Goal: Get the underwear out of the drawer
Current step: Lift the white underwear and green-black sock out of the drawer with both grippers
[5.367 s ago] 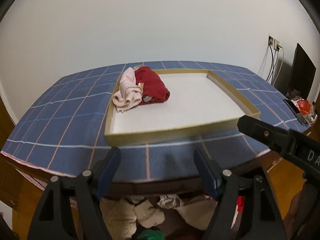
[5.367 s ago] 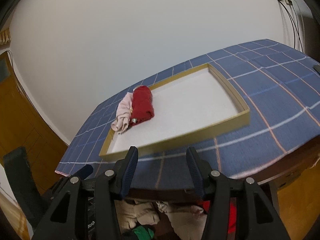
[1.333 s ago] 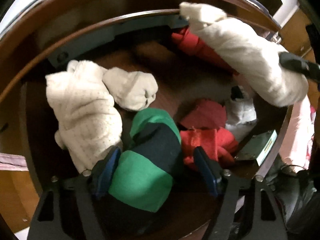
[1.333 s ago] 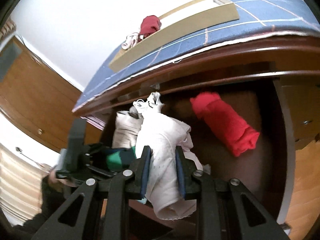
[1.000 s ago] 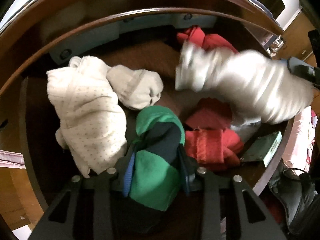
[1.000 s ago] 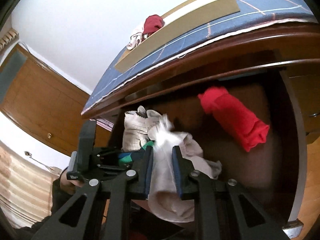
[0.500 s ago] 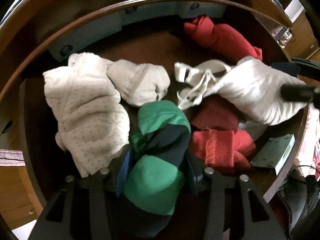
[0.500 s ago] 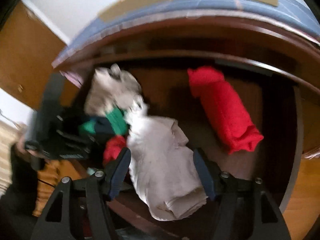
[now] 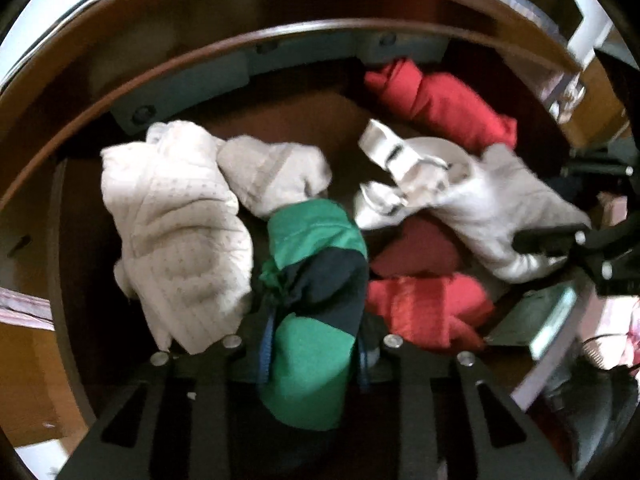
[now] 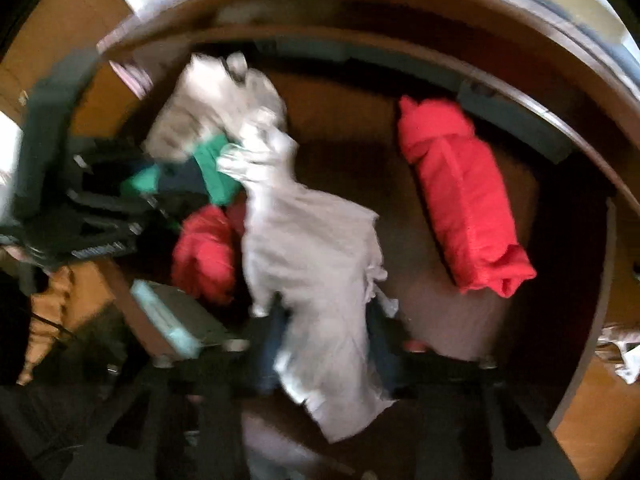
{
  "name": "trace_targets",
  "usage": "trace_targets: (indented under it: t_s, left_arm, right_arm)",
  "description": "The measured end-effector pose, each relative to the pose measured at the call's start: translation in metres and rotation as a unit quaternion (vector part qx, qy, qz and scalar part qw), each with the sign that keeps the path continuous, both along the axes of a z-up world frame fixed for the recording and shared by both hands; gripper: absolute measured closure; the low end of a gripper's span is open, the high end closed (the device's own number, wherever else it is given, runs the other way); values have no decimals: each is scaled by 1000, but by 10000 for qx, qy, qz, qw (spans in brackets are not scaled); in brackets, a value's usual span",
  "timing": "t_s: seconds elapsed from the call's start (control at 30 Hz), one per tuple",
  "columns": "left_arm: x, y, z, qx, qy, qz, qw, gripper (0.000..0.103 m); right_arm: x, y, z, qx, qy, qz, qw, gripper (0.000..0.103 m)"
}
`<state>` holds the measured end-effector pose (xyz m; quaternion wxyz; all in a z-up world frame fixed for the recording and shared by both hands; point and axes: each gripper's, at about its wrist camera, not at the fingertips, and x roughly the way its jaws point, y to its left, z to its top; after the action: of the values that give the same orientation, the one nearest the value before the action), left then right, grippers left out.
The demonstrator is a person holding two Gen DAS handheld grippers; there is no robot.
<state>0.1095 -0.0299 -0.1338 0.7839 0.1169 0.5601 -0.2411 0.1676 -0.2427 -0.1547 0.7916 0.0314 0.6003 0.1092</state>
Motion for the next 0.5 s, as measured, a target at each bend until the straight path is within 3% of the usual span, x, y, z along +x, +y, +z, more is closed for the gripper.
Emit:
trace_targets:
  t_s: [0.2, 0.5]
  left_arm:
    - [-16, 17, 19, -794, -112, 227, 9965, 74]
    - [-24, 40, 73, -1640, -677, 612, 9822, 74]
  right_arm:
    - [-21, -27, 33, 1063, -656, -731, 9895, 74]
    - [-37, -43, 71, 2368, -1398, -1656, 9471, 74]
